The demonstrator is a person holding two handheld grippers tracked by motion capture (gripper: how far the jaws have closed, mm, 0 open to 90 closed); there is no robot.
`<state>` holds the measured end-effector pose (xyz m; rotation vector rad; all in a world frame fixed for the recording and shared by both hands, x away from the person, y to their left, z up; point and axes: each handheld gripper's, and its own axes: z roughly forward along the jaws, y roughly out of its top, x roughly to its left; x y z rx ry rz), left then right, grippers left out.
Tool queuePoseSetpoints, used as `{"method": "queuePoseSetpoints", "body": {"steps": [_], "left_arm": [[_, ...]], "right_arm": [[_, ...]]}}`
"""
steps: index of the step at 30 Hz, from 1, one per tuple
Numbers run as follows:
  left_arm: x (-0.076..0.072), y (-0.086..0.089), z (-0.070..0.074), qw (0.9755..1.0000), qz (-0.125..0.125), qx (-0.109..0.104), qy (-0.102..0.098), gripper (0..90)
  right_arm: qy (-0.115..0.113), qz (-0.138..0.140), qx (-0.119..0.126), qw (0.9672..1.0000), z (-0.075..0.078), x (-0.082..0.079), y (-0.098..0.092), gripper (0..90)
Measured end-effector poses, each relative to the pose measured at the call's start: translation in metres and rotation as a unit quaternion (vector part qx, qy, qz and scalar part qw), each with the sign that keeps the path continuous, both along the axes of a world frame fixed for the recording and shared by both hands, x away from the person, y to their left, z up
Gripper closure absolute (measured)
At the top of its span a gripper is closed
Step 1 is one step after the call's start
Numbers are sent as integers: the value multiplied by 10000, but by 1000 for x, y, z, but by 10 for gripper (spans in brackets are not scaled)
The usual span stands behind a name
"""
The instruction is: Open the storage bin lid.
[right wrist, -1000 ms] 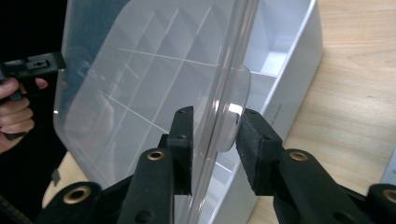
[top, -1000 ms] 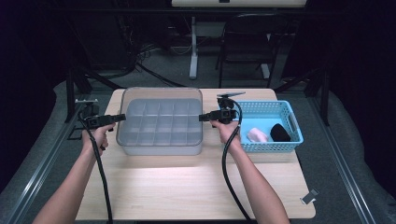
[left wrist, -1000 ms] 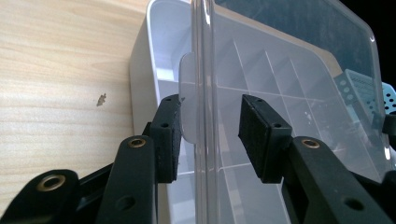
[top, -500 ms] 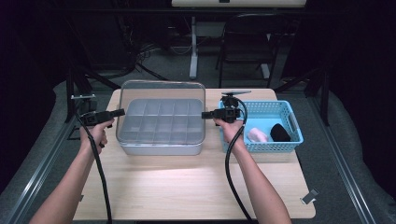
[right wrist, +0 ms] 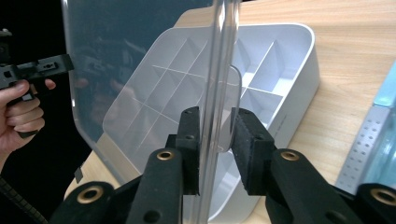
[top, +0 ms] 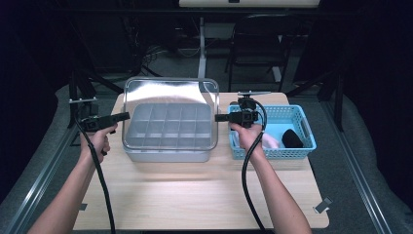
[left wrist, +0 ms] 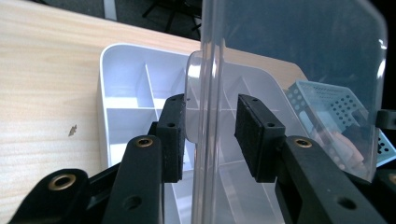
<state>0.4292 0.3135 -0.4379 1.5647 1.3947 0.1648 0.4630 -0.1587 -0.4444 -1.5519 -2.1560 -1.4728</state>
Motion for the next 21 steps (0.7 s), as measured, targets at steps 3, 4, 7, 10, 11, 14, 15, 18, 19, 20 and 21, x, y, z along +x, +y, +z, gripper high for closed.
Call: {"method": "queuePoseSetpoints", "body": {"steps": [3,4,7,10,11,14,15,18,19,20,21], "left_arm": [[-3,-2,4,9999,-74,46,-92,656],[-4,-3,4,9999,-71,7,-102,658],[-8,-4,3,9999,-86,-9,-128,657],[-14,-3,2,9998,-100,-45,-169,658],[-18,-3,3,9997,-120,-37,-196,660],[-21,-3,5,9996,-160,-34,-218,664],[-23,-3,5,9996,-134,-60,-255,665],[-29,-4,8,9994,-180,-38,-285,665],[-30,-4,8,9994,-207,-19,-293,665],[-32,-5,9,9993,-225,-10,-294,666],[-36,-6,9,9992,-264,-16,-299,666]], "right_arm": [[-57,-52,96,9999,3,-5,-5,752],[-75,-64,98,9999,4,-6,-5,752],[-90,-58,98,9999,4,-9,-6,754],[-79,-42,145,9999,2,-14,-8,755],[-119,-16,70,9999,2,-17,-8,754],[-165,4,31,9999,5,-21,-7,753],[-179,14,13,9998,7,-23,-8,753],[-262,17,-12,9997,11,-29,-9,752],[-262,17,-12,9997,11,-29,-9,752],[-290,6,-29,9996,12,-31,-9,752],[-309,29,-75,9995,14,-35,-11,752]]}}
